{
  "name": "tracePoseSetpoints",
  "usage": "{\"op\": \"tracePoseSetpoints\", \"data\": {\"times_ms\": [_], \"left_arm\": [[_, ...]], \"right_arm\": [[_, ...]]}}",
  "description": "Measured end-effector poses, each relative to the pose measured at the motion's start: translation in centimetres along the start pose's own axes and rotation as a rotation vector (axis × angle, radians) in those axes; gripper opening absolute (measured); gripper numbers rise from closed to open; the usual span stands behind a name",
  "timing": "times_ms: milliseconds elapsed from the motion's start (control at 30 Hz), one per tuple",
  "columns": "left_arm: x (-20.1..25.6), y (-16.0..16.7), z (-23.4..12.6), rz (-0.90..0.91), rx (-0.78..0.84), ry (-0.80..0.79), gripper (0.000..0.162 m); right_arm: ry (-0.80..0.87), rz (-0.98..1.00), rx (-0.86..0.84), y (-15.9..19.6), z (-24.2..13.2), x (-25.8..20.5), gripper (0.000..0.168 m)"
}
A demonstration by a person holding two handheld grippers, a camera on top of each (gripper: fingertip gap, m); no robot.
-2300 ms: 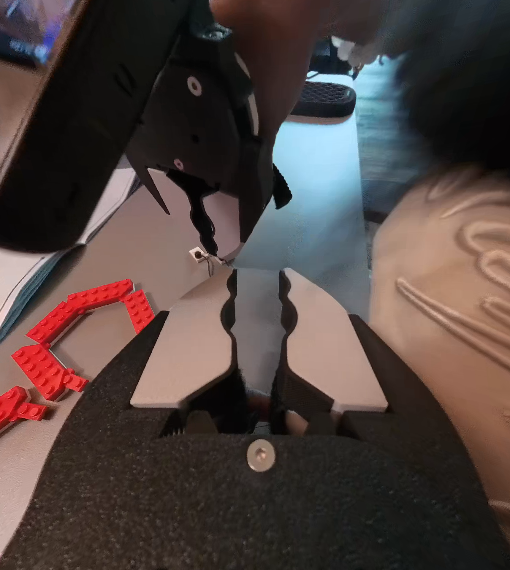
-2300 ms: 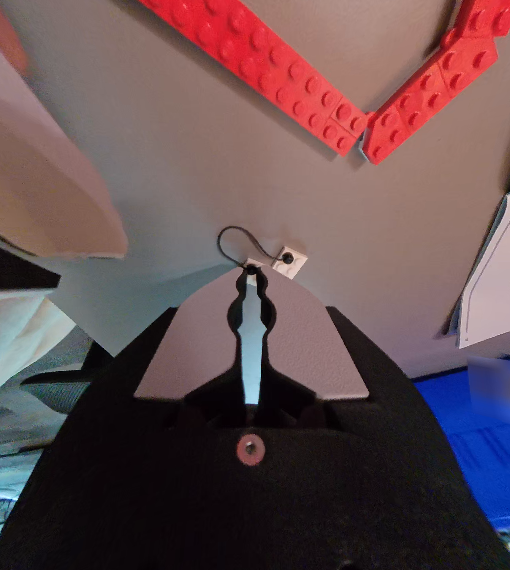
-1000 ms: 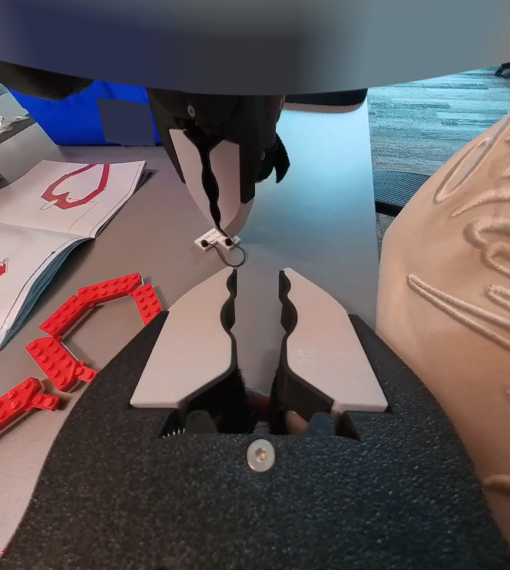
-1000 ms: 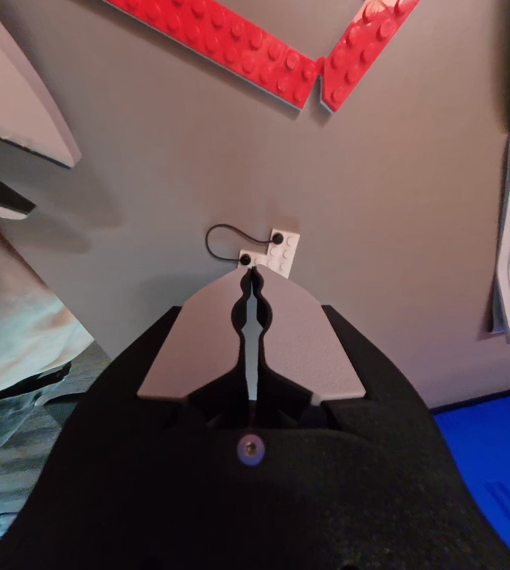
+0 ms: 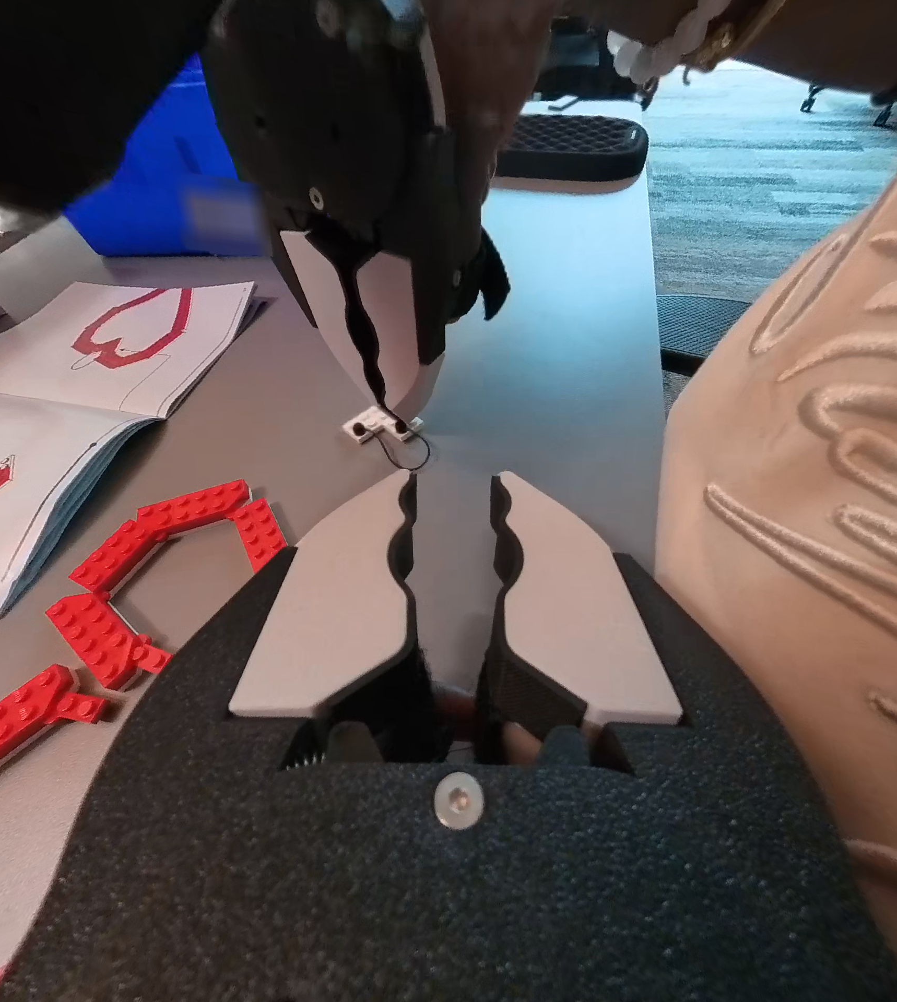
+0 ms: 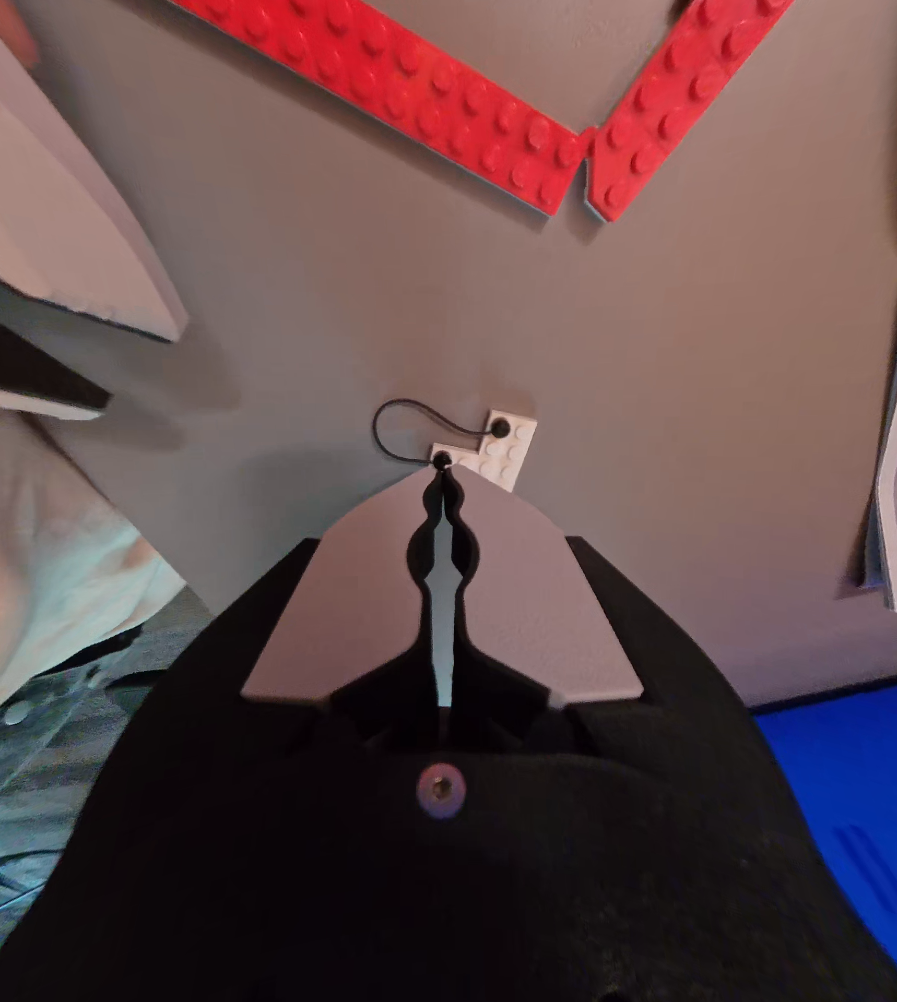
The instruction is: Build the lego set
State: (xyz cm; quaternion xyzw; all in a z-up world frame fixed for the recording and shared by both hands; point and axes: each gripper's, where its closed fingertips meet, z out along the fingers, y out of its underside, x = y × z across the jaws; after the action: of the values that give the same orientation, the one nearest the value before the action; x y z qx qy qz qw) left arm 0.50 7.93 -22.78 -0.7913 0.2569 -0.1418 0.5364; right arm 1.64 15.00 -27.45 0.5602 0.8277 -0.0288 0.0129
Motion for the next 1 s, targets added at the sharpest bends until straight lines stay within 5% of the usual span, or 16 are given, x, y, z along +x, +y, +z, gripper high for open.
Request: {"op": "tracePoseSetpoints", "data": {"times_ms": [667, 1000], "left_arm": [[0.1, 0.2, 0.0, 0.016, -0.009, -0.005, 0.025], [0.3, 0.2, -0.5, 0.035, -0.010, -0.016, 0.025]], "right_arm": [[-0.004, 0.024, 0.118, -1.8, 0.1, 1.8, 0.000], [-0.031, -0.467, 0.145, -3.1, -0.4, 0.3, 0.018]]}}
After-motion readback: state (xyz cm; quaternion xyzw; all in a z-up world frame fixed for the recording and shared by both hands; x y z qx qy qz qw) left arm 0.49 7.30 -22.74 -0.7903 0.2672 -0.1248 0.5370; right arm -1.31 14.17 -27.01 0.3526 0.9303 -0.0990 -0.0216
